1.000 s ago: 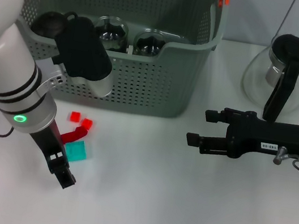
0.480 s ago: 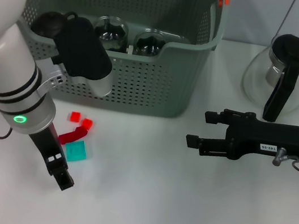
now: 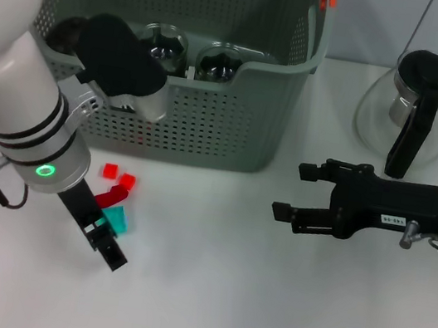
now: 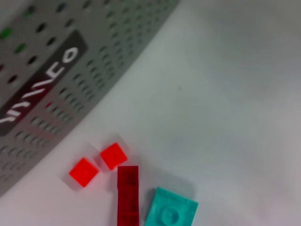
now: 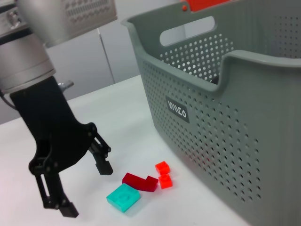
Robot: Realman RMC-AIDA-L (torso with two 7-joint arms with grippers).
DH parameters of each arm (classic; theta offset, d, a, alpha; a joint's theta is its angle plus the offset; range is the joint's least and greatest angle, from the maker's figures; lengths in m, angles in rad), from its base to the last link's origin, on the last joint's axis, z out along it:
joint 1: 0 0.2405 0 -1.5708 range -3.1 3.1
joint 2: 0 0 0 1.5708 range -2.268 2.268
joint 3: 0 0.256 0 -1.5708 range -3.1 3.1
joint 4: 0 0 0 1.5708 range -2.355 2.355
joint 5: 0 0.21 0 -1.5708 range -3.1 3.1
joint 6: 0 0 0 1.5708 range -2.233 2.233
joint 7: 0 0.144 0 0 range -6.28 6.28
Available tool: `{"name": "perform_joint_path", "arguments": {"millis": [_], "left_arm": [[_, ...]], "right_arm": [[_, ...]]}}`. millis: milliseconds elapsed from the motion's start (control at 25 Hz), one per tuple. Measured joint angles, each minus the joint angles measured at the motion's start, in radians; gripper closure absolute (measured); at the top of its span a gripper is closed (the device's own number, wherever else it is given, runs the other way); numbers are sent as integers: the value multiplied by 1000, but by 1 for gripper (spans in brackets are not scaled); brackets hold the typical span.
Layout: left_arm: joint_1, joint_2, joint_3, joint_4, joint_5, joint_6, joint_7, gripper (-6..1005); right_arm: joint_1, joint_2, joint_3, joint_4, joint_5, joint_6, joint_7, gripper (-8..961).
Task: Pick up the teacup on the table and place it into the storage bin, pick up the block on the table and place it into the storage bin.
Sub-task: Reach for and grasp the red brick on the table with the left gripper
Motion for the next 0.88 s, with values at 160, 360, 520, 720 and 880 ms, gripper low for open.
{"name": "perform_joint_path", "arguments": {"millis": [160,360,520,720,880], "left_arm": [[0,0,0,-1,-26,-17,-95,39],[11,-1,-26,-3,-46,-40,-186,39],[14,-1,-71,-14,-70,-44,-223,39],[23,0,-116,-30,-66,-45,-270,47],[25,0,-142,-39,-65,-53,-305,63]], "right_arm": [[-3,-1,4,-12,-29,-1,-24,38],[-10,-2,6,-46,-62,-1,-26,38],[-10,-2,5,-62,-74,-1,-27,38],[-2,-4,1,-65,-77,-3,-36,38],[1,-5,0,-74,-78,-10,-49,38]]}}
